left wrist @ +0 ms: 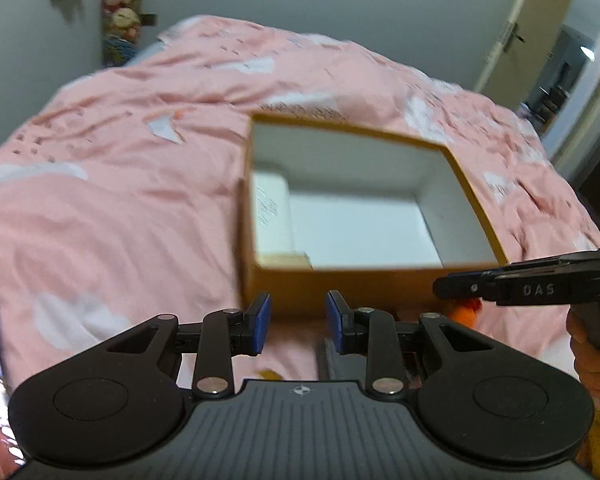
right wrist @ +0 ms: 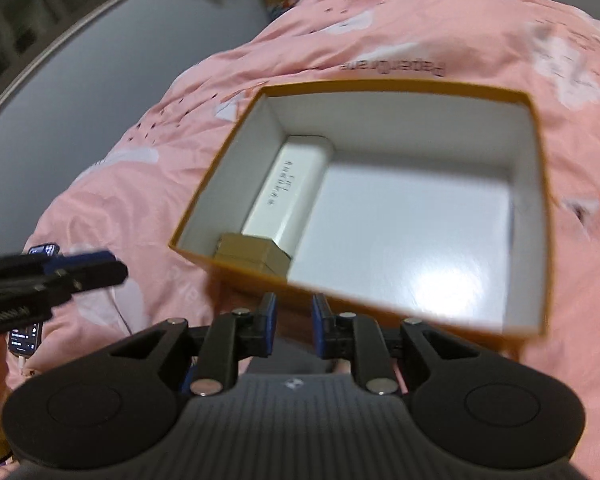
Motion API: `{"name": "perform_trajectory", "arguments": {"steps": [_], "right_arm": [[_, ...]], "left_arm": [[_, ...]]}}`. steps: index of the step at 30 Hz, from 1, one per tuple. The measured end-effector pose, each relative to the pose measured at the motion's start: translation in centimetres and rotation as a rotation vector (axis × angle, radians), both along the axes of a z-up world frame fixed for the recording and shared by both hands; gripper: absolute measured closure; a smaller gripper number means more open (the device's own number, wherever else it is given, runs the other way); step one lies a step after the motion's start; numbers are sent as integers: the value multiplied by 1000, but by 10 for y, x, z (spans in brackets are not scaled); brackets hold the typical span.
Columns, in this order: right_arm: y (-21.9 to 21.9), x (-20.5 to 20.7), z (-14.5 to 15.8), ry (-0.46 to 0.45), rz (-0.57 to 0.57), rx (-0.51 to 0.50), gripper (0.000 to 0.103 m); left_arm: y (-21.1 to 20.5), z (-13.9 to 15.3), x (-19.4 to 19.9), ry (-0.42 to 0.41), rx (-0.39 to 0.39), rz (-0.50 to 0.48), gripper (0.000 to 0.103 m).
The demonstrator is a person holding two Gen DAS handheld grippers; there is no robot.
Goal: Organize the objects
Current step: 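Withdraw both grippers from box toward remaining items, then close left gripper on dark grey block while right gripper approaches pink wallet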
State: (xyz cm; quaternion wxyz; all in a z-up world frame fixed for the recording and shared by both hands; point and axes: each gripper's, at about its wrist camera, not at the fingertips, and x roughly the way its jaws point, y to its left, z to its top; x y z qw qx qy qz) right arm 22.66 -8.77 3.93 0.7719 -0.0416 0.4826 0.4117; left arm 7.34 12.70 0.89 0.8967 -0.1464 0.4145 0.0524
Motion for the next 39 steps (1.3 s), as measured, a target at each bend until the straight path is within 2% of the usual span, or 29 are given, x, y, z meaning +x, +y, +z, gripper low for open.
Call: {"name": "perform_trajectory", "arguments": {"steps": [3,5,6,7,8,10,13,21,29,32,34,35,37,39], "right_arm": [[-23,-9,-14,3,-82,-25,72],[-35,-11,-25,23,-133,-48,70],[-40,-13,-30,29,-150,-54,70],[-44,-13,-35,35,-164,-59,68],[-47,-14,-39,39,-178,-70,68],[-50,-15,-46,47,-185,-81,66],[-50,-15,-50,46,-188,-86,59],[-47,-11,-61,50,-176,-90,54],[-43,-6,-68,74,-172,-103,53],[-41,-6,-67,73,-167,-106,53],[-41,-7,-67,72,-166,-111,53],[-41,-7,-68,73,-166,-113,53],[-41,-7,-68,74,-168,-118,53],[-41,-7,-68,72,-168,-120,53]], "left_arm": [[-13,-17,6,13,-30,-53,68],[-20,-29,13,39,-54,-74,62],[-23,-37,18,52,-68,-79,54],[-25,-43,23,74,-68,-72,51],[-28,-47,27,94,-60,-63,51],[-32,-57,35,104,-64,-70,43],[-36,-71,45,161,-87,-51,39],[-37,-107,59,317,-114,-30,34],[-32,-128,68,359,-181,-69,10],[-33,-132,68,347,-191,-83,11],[-33,-131,65,330,-214,-95,24],[-32,-130,62,329,-219,-89,26],[-31,-125,56,310,-209,-76,42],[-28,-117,48,291,-207,-60,52]]}}
